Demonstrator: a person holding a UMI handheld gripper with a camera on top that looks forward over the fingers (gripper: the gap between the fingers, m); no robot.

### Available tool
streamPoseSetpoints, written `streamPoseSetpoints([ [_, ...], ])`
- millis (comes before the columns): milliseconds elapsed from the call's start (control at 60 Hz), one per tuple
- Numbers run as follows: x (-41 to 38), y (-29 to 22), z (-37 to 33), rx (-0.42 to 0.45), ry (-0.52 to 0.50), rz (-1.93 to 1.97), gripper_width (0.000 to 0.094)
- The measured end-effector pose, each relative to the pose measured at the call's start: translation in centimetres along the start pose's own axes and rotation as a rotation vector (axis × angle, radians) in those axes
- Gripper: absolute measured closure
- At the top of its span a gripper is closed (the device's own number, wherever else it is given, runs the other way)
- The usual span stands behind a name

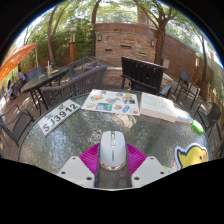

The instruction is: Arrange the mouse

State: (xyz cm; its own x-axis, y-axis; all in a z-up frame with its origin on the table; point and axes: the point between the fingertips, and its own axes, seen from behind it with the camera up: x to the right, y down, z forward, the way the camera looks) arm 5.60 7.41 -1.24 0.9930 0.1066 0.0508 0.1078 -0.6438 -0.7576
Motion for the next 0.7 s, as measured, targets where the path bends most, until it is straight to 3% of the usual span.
streamPoseSetpoints([
  [83,-0.9,-1.0,-1.5,0.025,-0.026,-0.015,0.0572],
  [167,-2.0,-4.3,-5.5,0.103,-0.051,-0.029,0.0573],
  [300,-1.8,-12.5,-16.2,0.304,-0.093,0.006,0.0573],
  [450,4.8,-18.3,-25.0,0.463,-0.044,0.047,0.0575],
  [483,7.1,-19.5,-25.4,0.468,-0.029,0.060,0.0573],
  [567,13.3,-16.0,-23.9,0.424,0.017,0.100,0.0574],
  [700,22.2,-5.4,-16.7,0.225,0.077,0.114,0.0575],
])
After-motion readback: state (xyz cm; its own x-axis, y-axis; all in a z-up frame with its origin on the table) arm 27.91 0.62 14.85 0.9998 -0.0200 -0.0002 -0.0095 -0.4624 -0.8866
